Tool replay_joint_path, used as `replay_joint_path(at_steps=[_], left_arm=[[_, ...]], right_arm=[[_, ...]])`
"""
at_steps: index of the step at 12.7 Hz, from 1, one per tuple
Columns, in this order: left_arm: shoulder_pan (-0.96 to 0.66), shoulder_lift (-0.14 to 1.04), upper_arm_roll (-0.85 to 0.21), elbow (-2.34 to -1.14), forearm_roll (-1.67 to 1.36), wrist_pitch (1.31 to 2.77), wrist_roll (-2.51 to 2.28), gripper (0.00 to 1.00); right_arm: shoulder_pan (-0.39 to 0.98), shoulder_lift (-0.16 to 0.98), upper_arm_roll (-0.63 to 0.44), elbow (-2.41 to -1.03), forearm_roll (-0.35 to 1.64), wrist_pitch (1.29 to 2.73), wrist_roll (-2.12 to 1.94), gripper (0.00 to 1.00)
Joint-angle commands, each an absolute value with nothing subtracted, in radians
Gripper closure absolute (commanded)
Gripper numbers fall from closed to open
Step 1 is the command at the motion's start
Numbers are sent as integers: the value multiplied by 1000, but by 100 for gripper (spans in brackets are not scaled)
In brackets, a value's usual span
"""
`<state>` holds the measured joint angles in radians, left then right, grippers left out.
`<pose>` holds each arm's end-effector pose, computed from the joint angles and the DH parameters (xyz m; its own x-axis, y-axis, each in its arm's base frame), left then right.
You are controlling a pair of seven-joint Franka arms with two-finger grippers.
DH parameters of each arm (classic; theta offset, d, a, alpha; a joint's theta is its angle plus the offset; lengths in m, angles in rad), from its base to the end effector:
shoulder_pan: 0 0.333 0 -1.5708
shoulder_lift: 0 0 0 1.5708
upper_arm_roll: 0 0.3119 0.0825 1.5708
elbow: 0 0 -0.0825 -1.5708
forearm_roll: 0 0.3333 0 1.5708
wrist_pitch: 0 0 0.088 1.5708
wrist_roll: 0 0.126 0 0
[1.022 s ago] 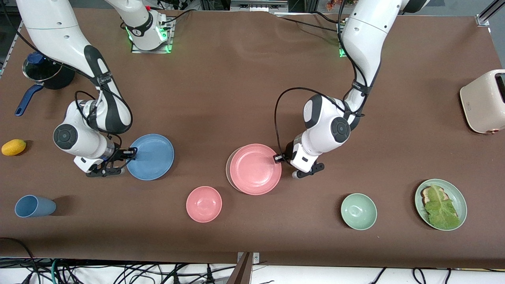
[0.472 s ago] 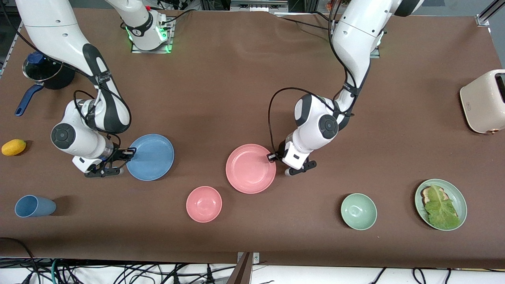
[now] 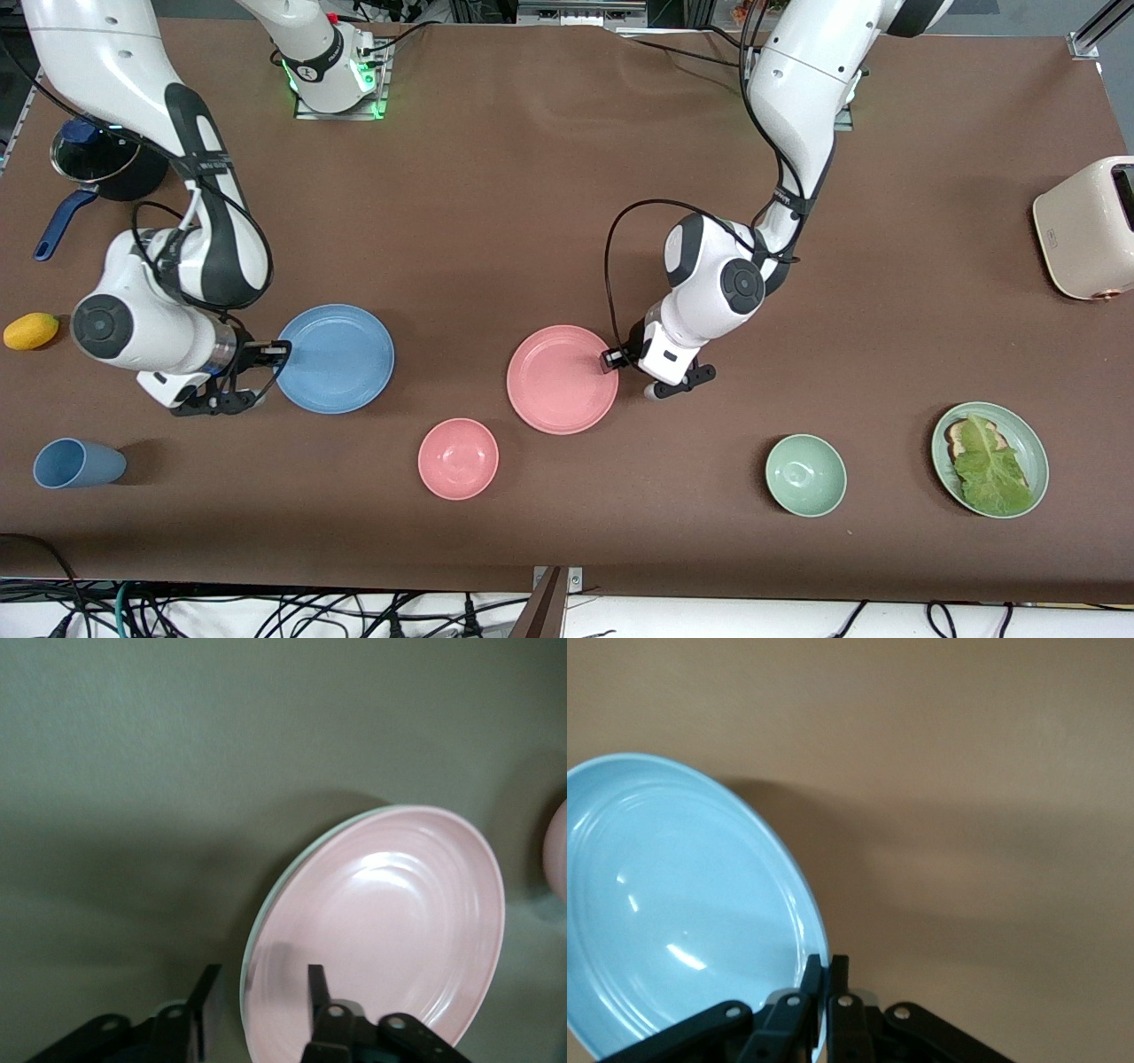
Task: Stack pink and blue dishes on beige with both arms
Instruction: 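Open the left gripper to release the pink plate on the beige plate, then slide the blue plate onto the pink plate while the left gripper withdraws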
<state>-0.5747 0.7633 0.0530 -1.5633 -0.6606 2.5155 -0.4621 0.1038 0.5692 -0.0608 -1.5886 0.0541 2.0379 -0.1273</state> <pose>0.5899 -0.3480 0.2264 0.9143 0.3892 -0.1123 0.3994 -0.8197 0.4106 0.6322 0.0361 0.3002 0.9818 0.1507 -0.1159 0.1485 -0.9885 -0.0273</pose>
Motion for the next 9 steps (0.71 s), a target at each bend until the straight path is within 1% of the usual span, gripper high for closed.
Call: replay_joint_path(at_steps=[1,4,7,8,9], left_arm=[[-545,683,89,-1551,-655,2328,-460,1],[-453,608,95,-1500,-452,2078,-457,0],[-381,552,92,-1499,-430,1962,-392,0],[-342,540,91,-1499,-413,1926,-299,0],[-298,520,84,-1499,-356,1884,-205,0]], right_arm=[[113,571,-29,-1445,63,1899,-118,100],[114,571,43,-1379,92,1820,-2,100],[115,571,155,-1376,95,1825,235,100],[133,578,182,-1376,95,1835,330,100],[171,587,186,-1381,97,1873,400,100]])
